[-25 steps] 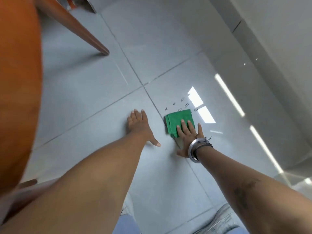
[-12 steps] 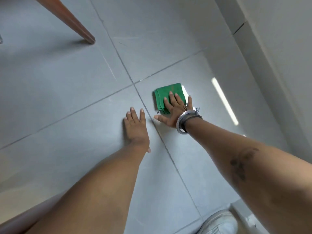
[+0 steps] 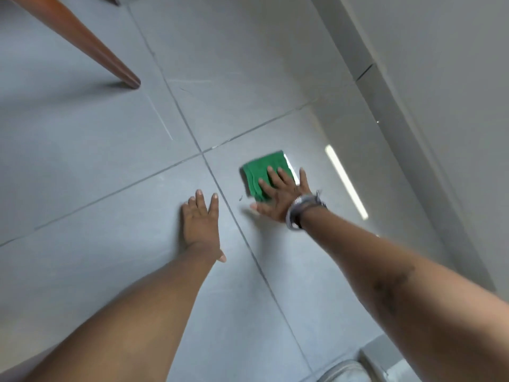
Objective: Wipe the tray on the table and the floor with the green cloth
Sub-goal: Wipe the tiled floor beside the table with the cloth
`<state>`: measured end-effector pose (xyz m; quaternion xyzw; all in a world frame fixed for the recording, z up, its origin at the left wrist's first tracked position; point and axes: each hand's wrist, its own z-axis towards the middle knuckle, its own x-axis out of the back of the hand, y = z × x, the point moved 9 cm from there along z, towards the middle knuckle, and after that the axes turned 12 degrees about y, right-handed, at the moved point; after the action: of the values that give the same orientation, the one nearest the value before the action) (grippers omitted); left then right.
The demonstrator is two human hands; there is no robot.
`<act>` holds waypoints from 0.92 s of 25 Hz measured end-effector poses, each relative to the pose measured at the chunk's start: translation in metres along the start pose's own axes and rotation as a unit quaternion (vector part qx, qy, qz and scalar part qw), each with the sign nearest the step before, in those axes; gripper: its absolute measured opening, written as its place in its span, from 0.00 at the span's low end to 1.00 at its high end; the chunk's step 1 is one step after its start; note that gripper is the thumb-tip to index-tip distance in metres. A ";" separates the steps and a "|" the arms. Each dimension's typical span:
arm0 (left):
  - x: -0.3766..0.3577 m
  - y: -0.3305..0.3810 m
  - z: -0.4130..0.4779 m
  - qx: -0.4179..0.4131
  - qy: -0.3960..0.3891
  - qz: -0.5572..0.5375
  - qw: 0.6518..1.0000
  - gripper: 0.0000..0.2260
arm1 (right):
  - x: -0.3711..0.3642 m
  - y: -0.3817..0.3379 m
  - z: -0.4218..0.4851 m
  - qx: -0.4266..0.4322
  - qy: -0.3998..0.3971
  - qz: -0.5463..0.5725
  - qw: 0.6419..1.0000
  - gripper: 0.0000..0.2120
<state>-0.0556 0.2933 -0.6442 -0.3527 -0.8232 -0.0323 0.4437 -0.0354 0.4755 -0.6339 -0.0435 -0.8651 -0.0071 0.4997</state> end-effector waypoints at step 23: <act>-0.007 0.003 0.004 -0.010 -0.004 0.027 1.000 0.70 | -0.035 0.043 -0.068 -0.059 0.042 0.044 0.996 0.46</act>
<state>-0.0548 0.2931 -0.6527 -0.3793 -0.8147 -0.0272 0.4378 0.0443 0.5123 -0.6313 -0.1103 -0.8385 -0.0379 0.5322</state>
